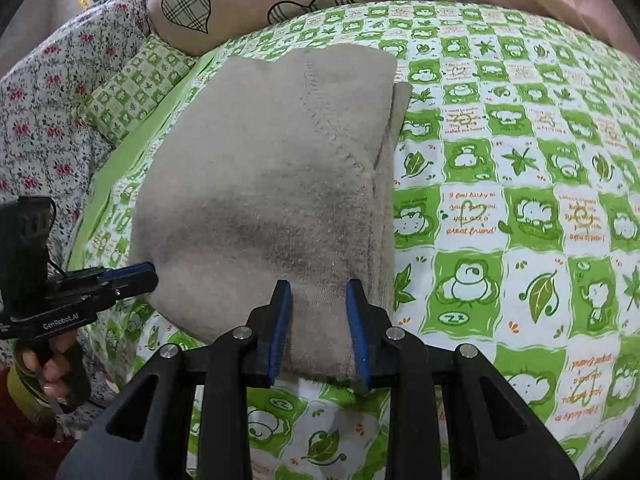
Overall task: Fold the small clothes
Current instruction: 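Press and straighten the folded sweater edges with both grippers, then withdraw both grippers open from the folded sweater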
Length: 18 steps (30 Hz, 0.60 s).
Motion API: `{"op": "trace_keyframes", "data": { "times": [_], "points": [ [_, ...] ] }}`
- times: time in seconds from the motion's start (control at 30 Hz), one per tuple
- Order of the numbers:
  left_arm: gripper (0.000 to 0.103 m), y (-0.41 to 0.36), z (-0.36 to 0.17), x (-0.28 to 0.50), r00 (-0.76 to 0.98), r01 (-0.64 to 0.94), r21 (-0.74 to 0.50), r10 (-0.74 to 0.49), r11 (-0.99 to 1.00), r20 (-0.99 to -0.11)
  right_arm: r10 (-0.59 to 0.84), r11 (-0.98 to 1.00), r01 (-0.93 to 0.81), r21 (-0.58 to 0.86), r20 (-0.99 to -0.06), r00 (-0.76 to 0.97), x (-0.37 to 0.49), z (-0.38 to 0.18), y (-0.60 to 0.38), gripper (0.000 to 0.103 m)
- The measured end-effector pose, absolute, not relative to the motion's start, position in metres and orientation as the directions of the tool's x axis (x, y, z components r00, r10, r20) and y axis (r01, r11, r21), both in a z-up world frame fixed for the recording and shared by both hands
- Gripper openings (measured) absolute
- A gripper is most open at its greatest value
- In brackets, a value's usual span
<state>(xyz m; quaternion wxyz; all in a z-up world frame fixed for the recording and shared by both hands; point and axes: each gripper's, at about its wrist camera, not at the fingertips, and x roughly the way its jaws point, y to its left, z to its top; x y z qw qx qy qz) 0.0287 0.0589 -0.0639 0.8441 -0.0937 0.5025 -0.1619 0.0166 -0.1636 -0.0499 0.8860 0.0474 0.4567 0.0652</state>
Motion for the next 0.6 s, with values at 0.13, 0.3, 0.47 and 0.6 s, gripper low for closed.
{"op": "trace_keyframes", "data": {
  "times": [0.13, 0.3, 0.47, 0.6],
  "points": [
    [0.013, 0.058, -0.066, 0.028, 0.450, 0.170, -0.331, -0.372, 0.928, -0.812, 0.164, 0.986, -0.069, 0.152, -0.798, 0.580, 0.011, -0.049, -0.165, 0.030],
    [0.013, 0.059, -0.064, 0.022, 0.449, 0.169, -0.323, -0.364, 0.931, -0.816, 0.130, 0.991, -0.059, 0.118, -0.805, 0.578, 0.003, -0.046, -0.162, 0.030],
    [0.013, 0.062, -0.058, 0.014, 0.444, 0.166, -0.312, -0.353, 0.935, -0.823, 0.041, 0.998, 0.012, 0.059, -0.820, 0.570, -0.008, -0.042, -0.166, 0.035],
    [0.018, 0.064, -0.049, 0.003, 0.459, 0.172, -0.276, -0.325, 0.945, -0.826, 0.078, 0.986, 0.074, 0.148, -0.809, 0.583, -0.026, -0.032, -0.183, 0.037]
  ]
}}
